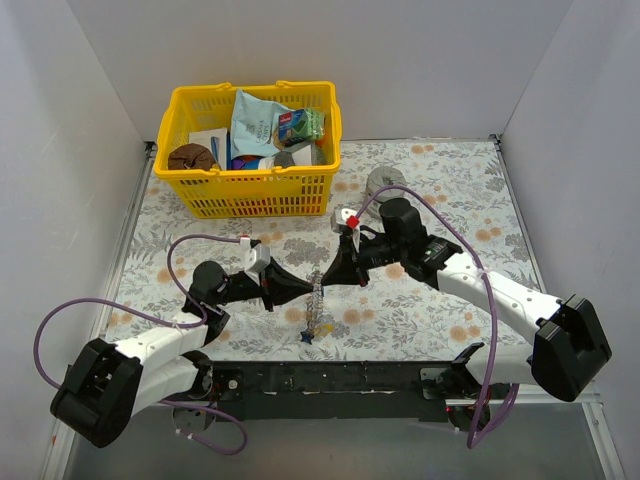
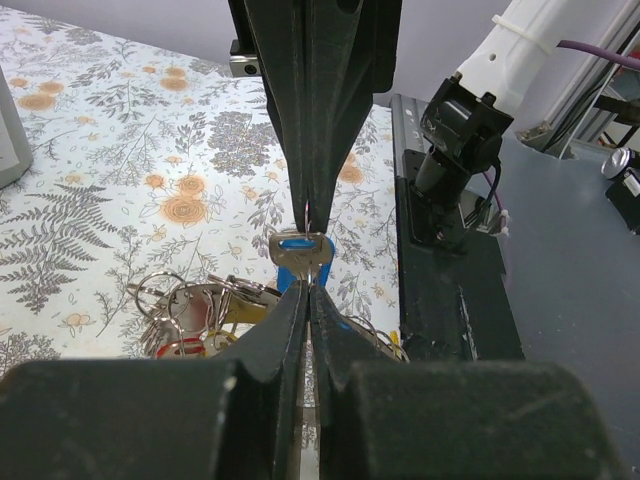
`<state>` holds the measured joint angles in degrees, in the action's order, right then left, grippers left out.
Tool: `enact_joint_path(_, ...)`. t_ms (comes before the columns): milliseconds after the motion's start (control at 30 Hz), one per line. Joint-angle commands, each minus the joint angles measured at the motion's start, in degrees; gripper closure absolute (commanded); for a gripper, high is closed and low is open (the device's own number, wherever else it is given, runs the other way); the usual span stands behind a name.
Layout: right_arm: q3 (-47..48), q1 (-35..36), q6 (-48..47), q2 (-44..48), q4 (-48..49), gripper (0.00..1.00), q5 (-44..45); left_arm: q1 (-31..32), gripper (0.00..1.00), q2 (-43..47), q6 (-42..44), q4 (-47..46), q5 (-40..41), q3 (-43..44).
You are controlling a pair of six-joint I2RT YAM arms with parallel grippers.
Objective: Put the keys on the keyring
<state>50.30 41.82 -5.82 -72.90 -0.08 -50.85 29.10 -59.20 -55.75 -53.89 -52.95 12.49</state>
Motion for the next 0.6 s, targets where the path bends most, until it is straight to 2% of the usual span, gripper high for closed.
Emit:
enact_joint_path(0,3.0,0.7,-0.9,-0.4,0.2,0.99,-1.5,0.7,1.0,2.0,2.5,1.2,1.4,2.6)
enact_joint_path(567,2.1,1.6,-0.8,-1.1,-1.6,0.99,-0.2,1.9,1.0,1.6,4.2,3.3,2.8,3.5)
